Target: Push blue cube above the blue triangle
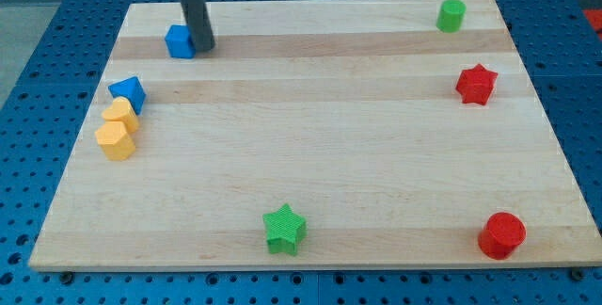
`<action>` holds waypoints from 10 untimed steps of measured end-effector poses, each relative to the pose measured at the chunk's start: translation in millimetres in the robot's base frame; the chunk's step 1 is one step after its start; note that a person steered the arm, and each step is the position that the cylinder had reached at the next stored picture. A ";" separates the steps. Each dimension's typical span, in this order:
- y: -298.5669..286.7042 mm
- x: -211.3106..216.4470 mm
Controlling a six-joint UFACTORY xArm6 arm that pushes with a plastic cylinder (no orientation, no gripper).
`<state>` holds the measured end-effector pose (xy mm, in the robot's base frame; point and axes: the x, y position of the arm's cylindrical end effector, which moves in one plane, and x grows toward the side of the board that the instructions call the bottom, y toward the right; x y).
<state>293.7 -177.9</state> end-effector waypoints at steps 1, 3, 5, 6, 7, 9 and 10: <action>-30.0 0.0; -2.4 -29.4; -64.3 -35.1; -88.5 -39.4; -88.5 -39.4; -86.9 -6.2; -86.9 -6.2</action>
<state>287.5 -264.8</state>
